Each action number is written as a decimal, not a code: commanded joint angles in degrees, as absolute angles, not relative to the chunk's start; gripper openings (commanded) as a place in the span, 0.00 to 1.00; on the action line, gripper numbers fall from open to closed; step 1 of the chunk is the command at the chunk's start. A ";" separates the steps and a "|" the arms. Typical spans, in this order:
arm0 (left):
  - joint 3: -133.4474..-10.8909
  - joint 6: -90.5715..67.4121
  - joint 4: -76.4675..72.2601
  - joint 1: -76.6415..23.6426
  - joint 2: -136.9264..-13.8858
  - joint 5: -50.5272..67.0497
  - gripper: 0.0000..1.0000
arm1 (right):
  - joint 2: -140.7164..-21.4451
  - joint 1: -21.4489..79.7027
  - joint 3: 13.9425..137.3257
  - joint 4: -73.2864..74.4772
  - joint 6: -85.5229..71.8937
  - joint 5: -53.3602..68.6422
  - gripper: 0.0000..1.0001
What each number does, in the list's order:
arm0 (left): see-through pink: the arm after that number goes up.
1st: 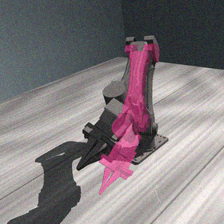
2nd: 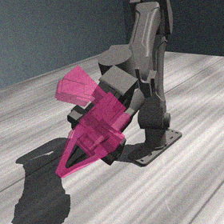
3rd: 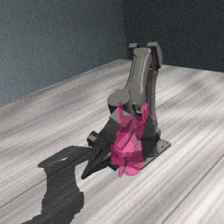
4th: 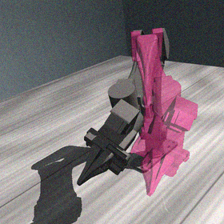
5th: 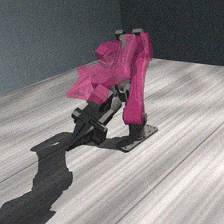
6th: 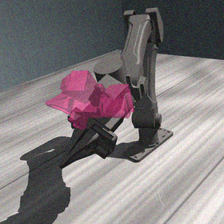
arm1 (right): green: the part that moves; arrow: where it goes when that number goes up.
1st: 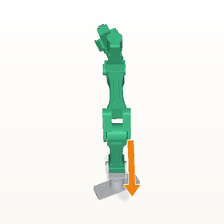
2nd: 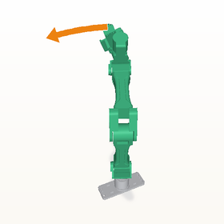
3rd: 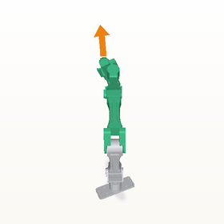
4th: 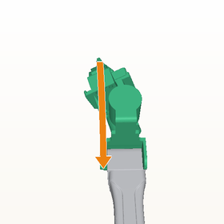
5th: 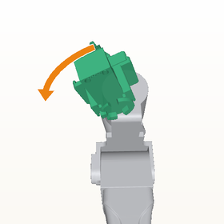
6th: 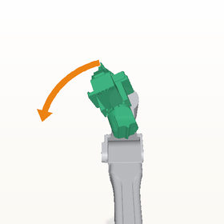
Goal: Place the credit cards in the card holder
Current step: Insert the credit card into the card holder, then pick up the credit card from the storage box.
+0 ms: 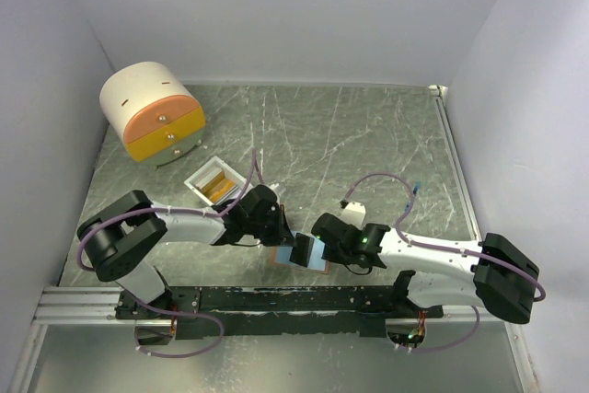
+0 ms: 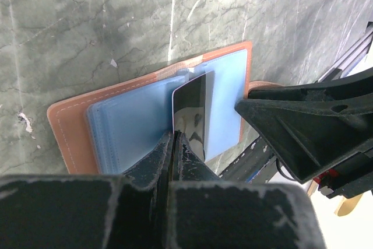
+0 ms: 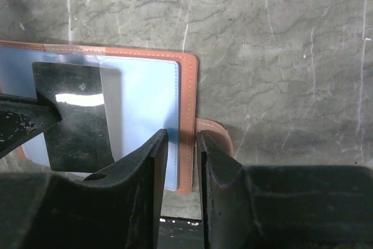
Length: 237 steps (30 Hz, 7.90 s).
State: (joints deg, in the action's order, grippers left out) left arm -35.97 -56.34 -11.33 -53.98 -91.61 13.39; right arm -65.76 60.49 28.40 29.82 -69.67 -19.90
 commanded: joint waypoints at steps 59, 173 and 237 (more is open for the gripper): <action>-38.45 -58.22 -7.85 -60.11 -90.63 4.42 0.45 | -66.78 60.84 24.87 23.38 -70.42 -18.37 0.24; -46.15 -53.87 0.77 -63.28 -89.61 -1.06 0.52 | -66.95 60.84 25.18 21.46 -68.33 -18.19 0.24; -54.56 -21.03 25.63 -44.30 -68.46 -17.98 0.56 | -63.20 60.88 31.51 25.77 -64.57 -20.21 0.31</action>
